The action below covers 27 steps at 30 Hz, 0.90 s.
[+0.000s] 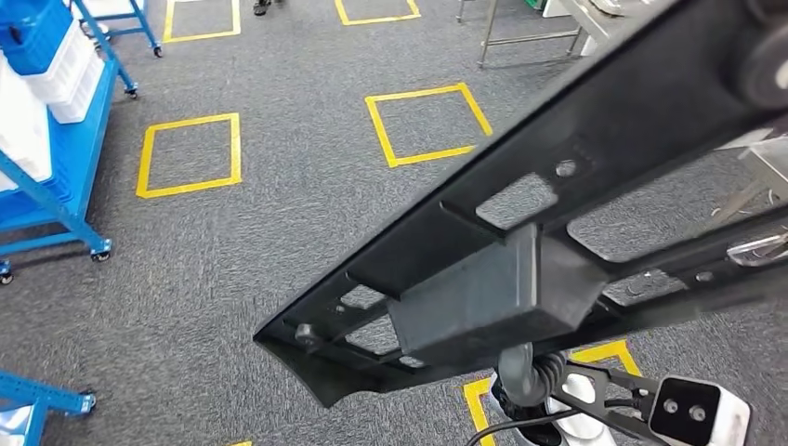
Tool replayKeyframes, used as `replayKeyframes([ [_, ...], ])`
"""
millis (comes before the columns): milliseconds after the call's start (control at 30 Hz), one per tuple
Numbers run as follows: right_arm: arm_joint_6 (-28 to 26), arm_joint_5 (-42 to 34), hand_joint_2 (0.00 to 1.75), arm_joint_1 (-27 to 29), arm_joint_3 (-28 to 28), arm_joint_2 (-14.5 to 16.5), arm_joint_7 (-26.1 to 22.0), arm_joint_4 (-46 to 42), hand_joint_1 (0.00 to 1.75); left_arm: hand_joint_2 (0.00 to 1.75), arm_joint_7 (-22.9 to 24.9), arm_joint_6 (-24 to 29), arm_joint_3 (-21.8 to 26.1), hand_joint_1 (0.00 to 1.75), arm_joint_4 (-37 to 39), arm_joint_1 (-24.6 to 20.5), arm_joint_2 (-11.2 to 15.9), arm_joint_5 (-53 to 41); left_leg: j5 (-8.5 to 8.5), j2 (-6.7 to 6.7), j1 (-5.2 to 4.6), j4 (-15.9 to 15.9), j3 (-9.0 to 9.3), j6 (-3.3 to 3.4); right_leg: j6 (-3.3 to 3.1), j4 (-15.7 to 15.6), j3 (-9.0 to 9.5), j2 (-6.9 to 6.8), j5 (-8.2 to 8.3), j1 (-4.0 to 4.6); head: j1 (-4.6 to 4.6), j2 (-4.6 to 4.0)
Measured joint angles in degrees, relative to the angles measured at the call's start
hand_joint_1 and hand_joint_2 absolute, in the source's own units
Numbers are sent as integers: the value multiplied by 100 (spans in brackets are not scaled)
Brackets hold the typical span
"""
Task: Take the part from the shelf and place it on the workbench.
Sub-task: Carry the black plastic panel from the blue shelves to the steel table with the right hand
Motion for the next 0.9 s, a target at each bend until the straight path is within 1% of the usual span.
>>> replayKeyframes([
  [33, 83, 19, 175, 65, -30, 28, -1, -37, 175, 0, -10, 0, 0, 0, 0, 1, -4, 9, -19, 45, -12, 3, 17, -30, -29, -203, 105, -75, 37, 27, -1, 0],
  [67, 182, 28, 175, 132, -66, 63, -1, -67, 175, 0, -19, 0, 1, 0, 0, 0, -8, 20, -35, 93, -24, 3, 31, -59, -53, -267, 128, -89, 26, 53, -1, 0],
  [100, 297, 33, 175, 199, -113, 104, -1, -92, 175, 0, -26, 0, 1, 0, 0, -6, -14, 31, -47, 147, -25, -3, 47, -89, -79, -273, 122, -12, 36, 60, -1, 0],
  [133, 407, 32, 175, 264, -166, 151, -1, -115, 175, 0, -29, 0, 1, 0, 0, -13, -19, 39, -70, 170, -13, 3, 59, -121, -107, -292, 128, 53, 47, 50, -1, 1],
  [167, 500, 28, 175, 314, -218, 199, -1, -135, 175, 0, -32, 1, 1, 0, 0, -17, -25, 42, -124, 115, -1, 55, 53, -152, -136, -316, 139, 116, 63, 35, 0, 1],
  [200, 575, 26, 175, 348, -261, 247, -1, -150, 175, 0, -33, 1, 0, 0, 0, -19, -30, 44, -230, 7, 13, 202, 0, -178, -171, -340, 151, 173, 79, 18, -1, 1],
  [233, 642, 23, 175, 376, -300, 299, -1, -159, 175, 0, -34, 3, 0, 0, 0, -17, -34, 49, -392, -134, 27, 473, -115, -199, -199, -355, 162, 229, 91, 5, -1, 1],
  [267, 721, 22, 175, 409, -345, 354, -1, -164, 175, 0, -35, 7, 0, 0, 0, -10, -38, 56, -583, -260, 30, 849, -286, -214, -218, -358, 163, 287, 94, 6, -1, 0],
  [300, 812, 23, 175, 453, -397, 413, -1, -165, 175, 0, -38, 10, 0, 0, 0, -4, -42, 67, -749, -323, 32, 1248, -478, -227, -232, -357, 163, 351, 95, 9, -2, 0],
  [333, 911, 29, 175, 504, -456, 477, -1, -166, 175, 0, -43, 13, 0, 0, 0, 3, -45, 81, -833, -349, 32, 1547, -630, -237, -236, -356, 165, 425, 95, 12, -2, 1],
  [367, 1004, 42, 175, 547, -513, 539, -1, -167, 175, 0, -52, 16, 0, 0, 0, 9, -47, 95, -802, -361, 33, 1653, -697, -242, -237, -352, 170, 501, 94, 12, -2, 1],
  [400, 1075, 56, 175, 575, -562, 597, -1, -168, 175, 0, -64, 18, 0, 0, 0, 13, -49, 107, -658, -373, 37, 1528, -658, -242, -232, -344, 176, 579, 93, 10, -2, 1],
  [433, 1123, 69, 175, 589, -605, 655, -1, -170, 175, 0, -76, 22, 0, 0, 0, 13, -50, 113, -434, -412, 45, 1194, -519, -237, -221, -331, 184, 656, 89, 6, -2, 1],
  [467, 1152, 76, 175, 592, -641, 706, -1, -171, 175, 0, -86, 27, 0, 0, 1, 14, -51, 116, -233, -522, 59, 789, -348, -228, -202, -311, 183, 726, 81, 4, -1, 0],
  [500, 1166, 77, 175, 593, -670, 746, -1, -174, 175, 0, -93, 30, 0, 0, 3, 13, -51, 116, -93, -636, 70, 432, -198, -213, -173, -283, 171, 793, 72, 6, -1, 0],
  [533, 1176, 77, 175, 595, -694, 780, -1, -176, 175, 0, -97, 33, 0, 0, 4, 10, -51, 116, -22, -728, 73, 194, -100, -193, -137, -264, 153, 849, 71, 5, 0, 0],
  [567, 1182, 77, 175, 599, -714, 804, -1, -179, 175, 0, -100, 33, 0, 0, 5, 5, -53, 116, -22, -782, 66, 101, -65, -165, -98, -256, 130, 900, 77, 2, 0, 1],
  [633, 1186, 83, 175, 605, -743, 834, -1, -189, 175, 0, -108, 37, 0, 0, 4, -19, -60, 116, -5, -698, 55, 70, -54, -89, -19, -267, 100, 992, 106, -13, -1, 1],
  [667, 1182, 87, 175, 601, -756, 846, -1, -196, 175, 0, -120, 46, 0, 0, 4, -30, -64, 116, 16, -639, 58, 47, -45, -43, 8, -234, 77, 940, 82, -10, -1, 1],
  [700, 1165, 91, 175, 584, -770, 857, -1, -201, 175, 0, -133, 55, 0, 0, 4, -37, -68, 115, 39, -576, 63, 22, -39, -1, 28, -114, 17, 829, 1, -3, -1, 0],
  [733, 1138, 93, 175, 559, -779, 869, -1, -205, 175, 0, -145, 63, 0, 0, 5, -36, -69, 115, 56, -509, 63, 1, -38, 34, 41, 129, -98, 679, -145, 2, 0, 0],
  [767, 1094, 93, 175, 534, -785, 880, -1, -206, 175, 0, -153, 68, 0, 0, 5, -29, -65, 114, 60, -442, 44, -3, -41, 56, 49, 476, -260, 512, -332, 2, 1, 0],
  [800, 1041, 92, 175, 512, -789, 887, -1, -206, 175, 0, -155, 66, 0, 0, 6, -19, -60, 114, 59, -375, 27, -2, -48, 68, 59, 867, -446, 421, -509, -5, 0, 0],
  [833, 985, 88, 175, 499, -789, 891, -1, -205, 175, 0, -155, 61, 0, 0, 7, -10, -55, 113, 56, -306, 13, -1, -52, 74, 66, 1187, -594, 374, -620, -13, 1, 0],
  [867, 936, 82, 175, 492, -789, 892, -1, -205, 175, 0, -155, 56, -1, 0, 7, -7, -51, 108, 53, -238, 3, 0, -54, 76, 68, 1335, -657, 350, -636, -18, 1, 0],
  [900, 907, 73, 175, 484, -789, 892, -1, -204, 175, 0, -156, 51, -2, 0, 7, -10, -49, 102, 50, -176, -3, 1, -54, 77, 63, 1261, -608, 327, -551, -18, 1, 0],
])
